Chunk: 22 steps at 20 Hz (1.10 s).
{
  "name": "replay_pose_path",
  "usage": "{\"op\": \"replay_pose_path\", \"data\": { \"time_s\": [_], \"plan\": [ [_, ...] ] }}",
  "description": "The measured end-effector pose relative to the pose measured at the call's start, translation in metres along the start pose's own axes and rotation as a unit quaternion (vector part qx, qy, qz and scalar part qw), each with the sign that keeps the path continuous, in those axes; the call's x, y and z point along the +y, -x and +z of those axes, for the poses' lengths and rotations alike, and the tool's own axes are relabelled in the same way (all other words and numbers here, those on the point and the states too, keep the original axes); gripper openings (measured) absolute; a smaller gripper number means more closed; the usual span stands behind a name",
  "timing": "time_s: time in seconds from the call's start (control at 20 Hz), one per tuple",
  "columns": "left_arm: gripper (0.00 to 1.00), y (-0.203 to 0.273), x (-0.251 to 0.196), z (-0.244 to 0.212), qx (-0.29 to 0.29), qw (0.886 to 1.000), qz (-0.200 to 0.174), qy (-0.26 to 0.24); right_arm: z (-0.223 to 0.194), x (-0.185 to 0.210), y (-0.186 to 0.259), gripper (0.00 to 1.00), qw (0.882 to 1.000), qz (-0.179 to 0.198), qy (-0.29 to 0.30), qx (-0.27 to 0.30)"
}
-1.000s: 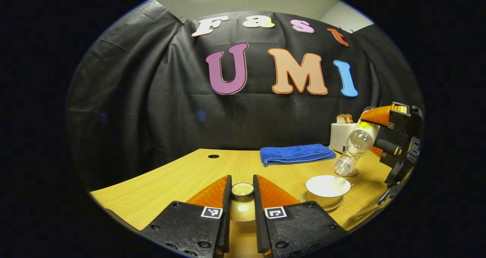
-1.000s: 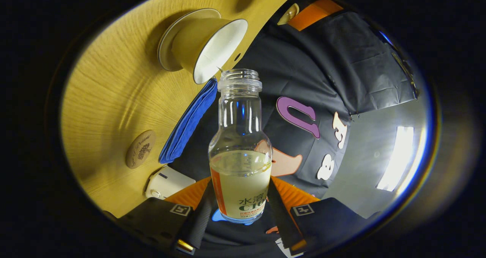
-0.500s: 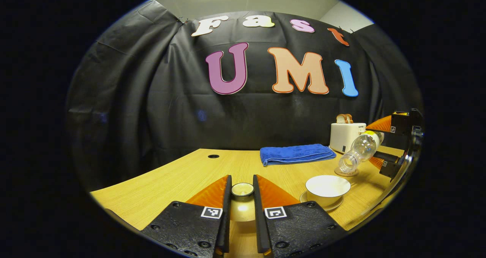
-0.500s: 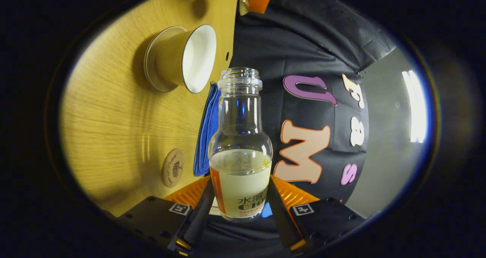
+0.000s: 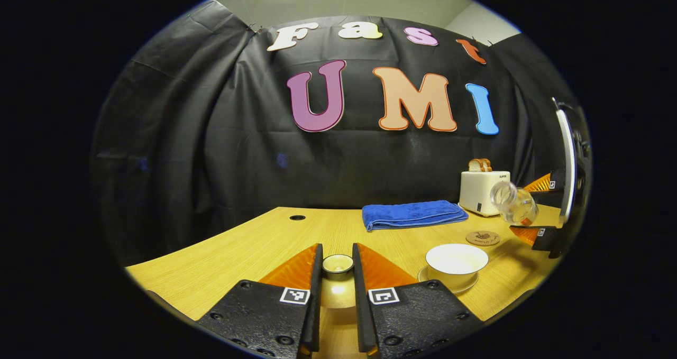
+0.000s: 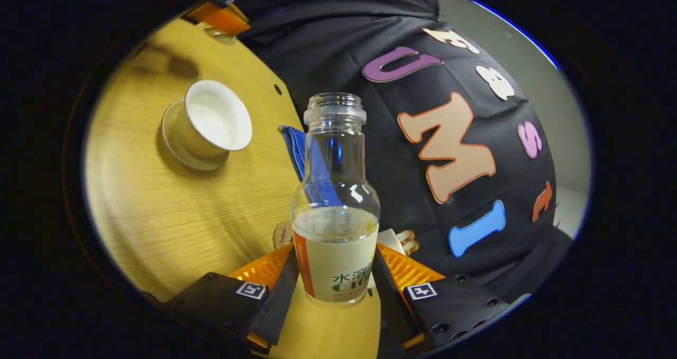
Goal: Open the teacup lid with one hand, grasp the water bottle and pour water into the teacup with the other hand; after pouring, place the water bottle on the coaster and then close the teacup lid.
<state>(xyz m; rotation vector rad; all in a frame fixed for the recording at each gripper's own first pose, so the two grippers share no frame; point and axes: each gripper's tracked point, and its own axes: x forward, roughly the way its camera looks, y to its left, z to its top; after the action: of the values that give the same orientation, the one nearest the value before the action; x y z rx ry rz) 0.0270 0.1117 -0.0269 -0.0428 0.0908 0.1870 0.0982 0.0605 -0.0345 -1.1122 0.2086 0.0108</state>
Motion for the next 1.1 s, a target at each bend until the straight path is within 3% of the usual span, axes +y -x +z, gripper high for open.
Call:
{"op": "replay_pose_path", "data": {
  "time_s": [0.25, 0.45, 0.65, 0.95, 1.1],
  "plan": [
    [0.26, 0.002, -0.001, -0.001, -0.001, 1.000, 0.001, 0.000, -0.021, -0.002, -0.003, 0.78, 0.988, 0.029, -0.151, 0.023],
    [0.25, 0.003, 0.000, 0.000, -0.001, 1.000, 0.001, 0.000, -0.026, -0.004, -0.010, 0.78, 0.957, 0.052, -0.284, 0.028],
    [0.26, 0.003, 0.000, 0.000, -0.001, 1.000, 0.001, 0.000, -0.028, -0.007, -0.021, 0.81, 0.918, 0.069, -0.389, 0.031],
    [0.25, 0.001, 0.000, -0.001, -0.002, 1.000, 0.001, 0.001, -0.034, -0.006, -0.048, 0.82, 0.872, 0.071, -0.483, 0.037],
    [0.25, 0.001, 0.000, -0.001, -0.001, 1.000, 0.000, 0.000, -0.037, -0.010, -0.060, 0.82, 0.860, 0.059, -0.505, 0.039]
  ]
}}
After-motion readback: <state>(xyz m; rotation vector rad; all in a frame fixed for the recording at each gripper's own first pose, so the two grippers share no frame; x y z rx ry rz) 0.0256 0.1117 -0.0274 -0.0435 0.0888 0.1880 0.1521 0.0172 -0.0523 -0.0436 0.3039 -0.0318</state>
